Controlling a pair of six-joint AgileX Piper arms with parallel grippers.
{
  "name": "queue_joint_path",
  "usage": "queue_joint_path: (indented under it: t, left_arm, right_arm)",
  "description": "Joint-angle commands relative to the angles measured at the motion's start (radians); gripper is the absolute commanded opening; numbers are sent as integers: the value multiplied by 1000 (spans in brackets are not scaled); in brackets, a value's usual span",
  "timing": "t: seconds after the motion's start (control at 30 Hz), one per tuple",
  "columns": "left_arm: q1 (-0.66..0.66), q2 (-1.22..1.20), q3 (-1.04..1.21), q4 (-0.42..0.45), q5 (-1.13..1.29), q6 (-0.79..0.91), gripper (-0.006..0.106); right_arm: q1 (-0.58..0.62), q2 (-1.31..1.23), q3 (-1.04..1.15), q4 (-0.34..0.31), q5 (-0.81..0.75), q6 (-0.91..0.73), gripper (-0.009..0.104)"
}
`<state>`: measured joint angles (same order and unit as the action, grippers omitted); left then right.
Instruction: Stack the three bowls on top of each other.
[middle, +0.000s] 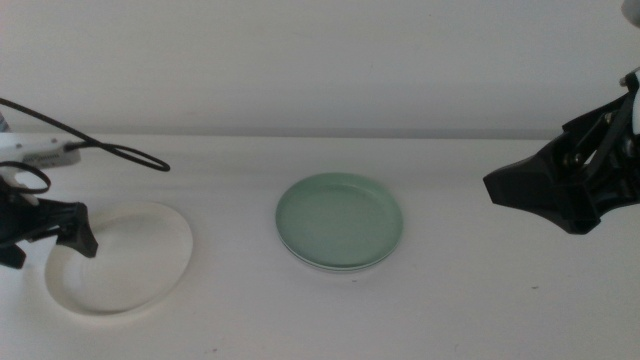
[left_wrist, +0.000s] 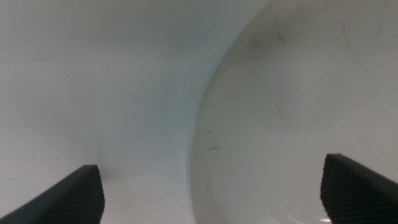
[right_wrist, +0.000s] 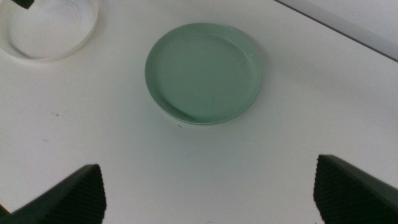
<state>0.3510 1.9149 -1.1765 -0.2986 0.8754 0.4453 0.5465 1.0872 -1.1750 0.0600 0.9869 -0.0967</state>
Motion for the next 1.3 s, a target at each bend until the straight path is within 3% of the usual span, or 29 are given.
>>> queue_joint_path:
  t: [0.0, 0.2, 0.4, 0.5, 0.77, 0.97, 1.27]
  left_arm:
    - [-1, 22, -6, -16, 16, -4, 91]
    - [-1, 68, -6, -16, 80, -4, 70]
    - [-1, 89, -6, -22, 119, -8, 23]
    - [-1, 87, -8, 24, 152, -51, -2]
    - [-2, -50, -56, 168, 322, -194, -2]
    - [-30, -284, -150, 148, 439, -296, -1]
    - [-374, -213, -283, 98, 436, -469, -1]
  right_arm:
    - [1, -4, 4, -2, -7, -9, 89]
    - [1, -4, 4, -2, -7, -9, 89]
    - [1, -4, 4, -2, -7, -9, 89]
    - [1, -4, 4, -2, -7, -9, 89]
    - [1, -4, 4, -2, -7, -9, 89]
    - [1, -4, 4, -2, -7, -9, 89]
    - [1, -4, 4, -2, -7, -9, 89]
